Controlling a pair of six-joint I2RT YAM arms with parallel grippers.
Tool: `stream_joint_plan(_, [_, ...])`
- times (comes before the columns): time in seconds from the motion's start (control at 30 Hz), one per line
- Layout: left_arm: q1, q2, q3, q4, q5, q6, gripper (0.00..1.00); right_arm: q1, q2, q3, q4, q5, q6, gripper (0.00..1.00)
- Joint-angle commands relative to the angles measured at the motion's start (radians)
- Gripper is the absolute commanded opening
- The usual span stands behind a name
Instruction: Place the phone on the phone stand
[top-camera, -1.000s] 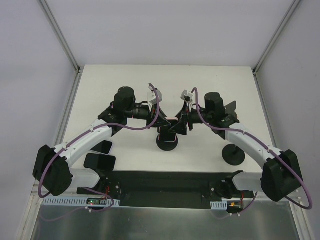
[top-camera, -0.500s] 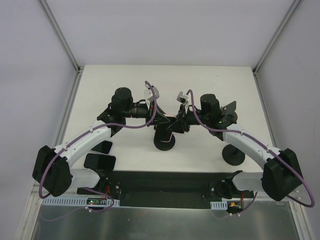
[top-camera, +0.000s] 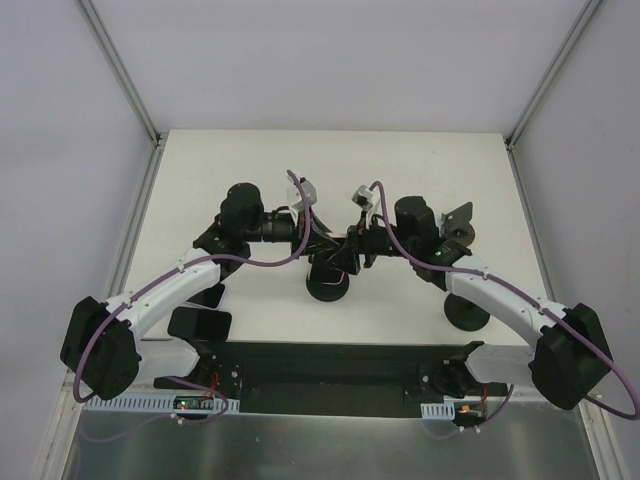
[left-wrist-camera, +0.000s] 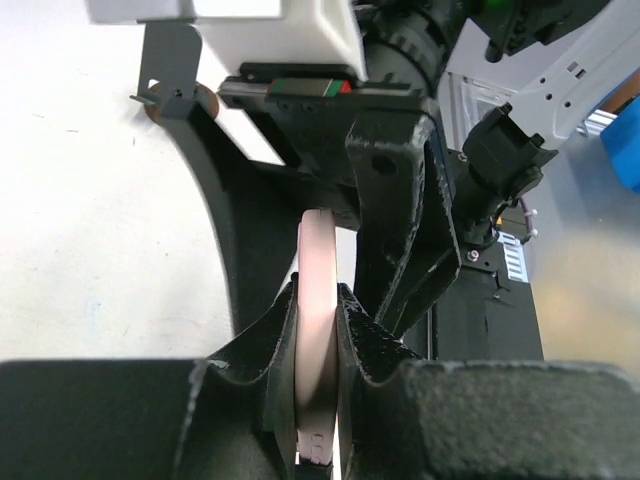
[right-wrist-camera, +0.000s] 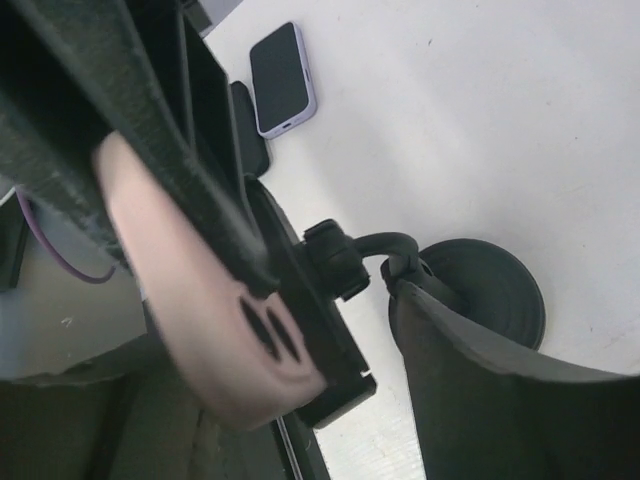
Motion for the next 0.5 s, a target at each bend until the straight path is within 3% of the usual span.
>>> stream_joint_plan(0.0, [-0.03,-0.027,-0.037,0.043,-0.053,-0.021,0.0,-0.007,-0.012,0.034,-0.034,-0.007,0.017,0.77])
stream_joint_plan(0.13, [-0.027,-0.064,-0.097,0.165,-0.101,-0.099,0.0,-0.03,-0.061,-0.012,-0.03,0.009,-0.039,0.84])
stream_joint_plan(0.37, [-0.027,-0.1,-0.281,0.438,-0.248,-0.207,0.0,-0.091,-0.057,-0.136,0.177,-0.047,0.07,0.84])
stream_joint_plan(0.47, [-0.027,-0.098,-0.304,0.446,-0.27,-0.202,0.0,-0.093,-0.031,-0.15,0.211,-0.093,0.08,0.81])
